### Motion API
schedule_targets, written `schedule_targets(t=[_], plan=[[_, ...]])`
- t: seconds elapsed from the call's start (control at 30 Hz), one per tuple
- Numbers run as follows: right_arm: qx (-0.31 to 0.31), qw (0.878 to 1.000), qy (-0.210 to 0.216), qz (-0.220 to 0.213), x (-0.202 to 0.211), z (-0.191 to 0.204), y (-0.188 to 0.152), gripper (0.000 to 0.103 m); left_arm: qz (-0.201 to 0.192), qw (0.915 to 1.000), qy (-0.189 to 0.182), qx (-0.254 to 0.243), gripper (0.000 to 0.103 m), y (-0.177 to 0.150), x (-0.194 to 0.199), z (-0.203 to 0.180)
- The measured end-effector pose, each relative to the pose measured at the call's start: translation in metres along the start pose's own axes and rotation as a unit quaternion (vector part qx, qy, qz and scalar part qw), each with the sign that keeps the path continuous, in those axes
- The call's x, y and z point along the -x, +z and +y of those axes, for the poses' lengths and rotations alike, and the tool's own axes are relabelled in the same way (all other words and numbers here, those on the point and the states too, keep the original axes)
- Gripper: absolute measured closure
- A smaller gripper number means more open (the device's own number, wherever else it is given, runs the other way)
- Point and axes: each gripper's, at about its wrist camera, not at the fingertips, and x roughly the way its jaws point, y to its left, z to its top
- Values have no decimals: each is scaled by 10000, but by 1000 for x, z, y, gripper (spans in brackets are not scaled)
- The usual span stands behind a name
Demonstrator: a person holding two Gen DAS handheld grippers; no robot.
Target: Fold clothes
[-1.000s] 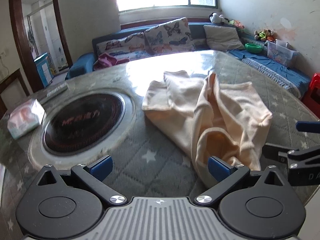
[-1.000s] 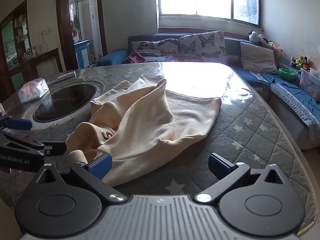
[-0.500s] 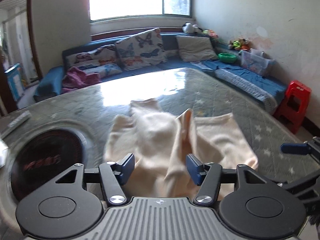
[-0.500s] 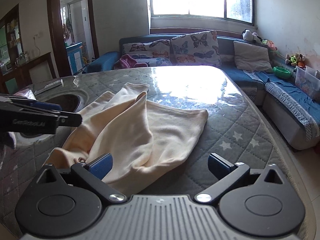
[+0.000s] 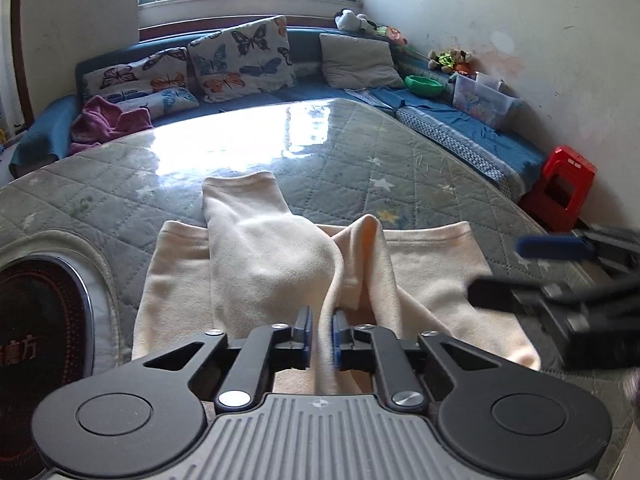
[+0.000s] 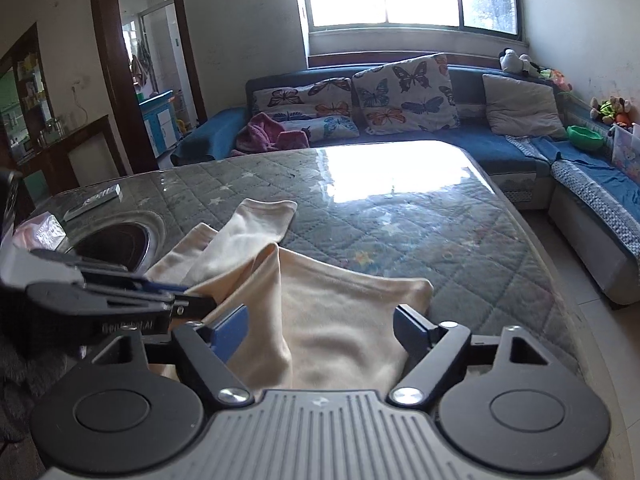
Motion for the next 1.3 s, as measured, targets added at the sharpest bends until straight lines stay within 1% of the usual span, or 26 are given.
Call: schedule_targets(t=[0.03,0.1,0.17,0.2,0.23,0.27,0.37,0.4,0.43,0.53,0.57,0.63,0.73,0.77,0.83,0.87,0.93,0.97,1.0,1.07,1.13,1.17,1.23,1.27,1.3], plan=[[27,10000,38,27,-6,1,3,29,-3,10000,-27,-28,98,-1,0,0],[72,9998,146,151,-23,4,10,35,-52,10000,-41,-59,99,-2,2,0],[102,9993,248,268,-39,8,17,38,-108,9999,-55,-22,100,-2,6,1],[109,9990,293,319,-48,9,19,44,-138,9999,-54,3,100,-2,7,2],[115,9988,318,359,-55,11,21,47,-170,9998,-29,48,100,-2,10,4],[105,9985,348,405,-61,12,23,49,-203,9997,-4,96,100,-1,13,7],[29,9973,473,563,-76,16,25,60,-333,9990,88,291,100,-4,28,17],[12,9963,597,624,-82,16,23,73,-382,9986,129,354,100,-5,34,20],[18,9957,666,648,-84,17,22,83,-425,9981,180,405,100,-7,40,24],[-16,9964,657,540,-81,17,17,92,-531,9961,375,595,100,-17,61,39],[-25,9974,588,406,-74,15,16,93,-562,9952,442,664,100,-21,69,45],[-31,9983,512,268,-64,12,15,95,-614,9934,556,799,100,-30,84,55],[-29,9995,320,-49,-33,3,12,95,-676,9903,760,949,100,-46,105,67],[-80,9995,207,-209,-15,-6,9,95,-685,9893,809,1001,100,-52,111,70],[-150,9992,85,-359,4,-15,4,95,-697,9875,881,1105,100,-64,123,75],[-230,9985,-60,-495,23,-25,-2,95,-698,9867,907,1153,100,-70,129,77],[-376,9968,-255,-656,49,-38,-10,95,-677,9858,940,1217,100,-81,139,79],[-411,9963,-306,-692,56,-42,-13,95,-660,9856,950,1232,100,-87,144,80],[-490,9948,-462,-758,70,-51,-21,95,-640,9855,954,1251,100,-92,148,80],[-657,9920,-698,-816,91,-62,-36,95,-576,9854,934,1305,100,-103,156,81],[-771,9898,-880,-807,102,-71,-47,95,-489,9855,950,1320,100,-113,161,79],[-876,9881,-1070,-674,107,-79,-59,95,-442,9855,948,1334,100,-118,163,78],[-1034,9857,-1227,-523,110,-88,-71,95,-305,9858,914,1378,100,-129,165,77],[-1123,9840,-1352,-287,108,-95,-83,94,-228,9858,908,1396,100,-134,165,76],[-1168,9825,-1438,-169,107,-99,-90,92,-140,9856,900,1422,100,-140,164,77]])
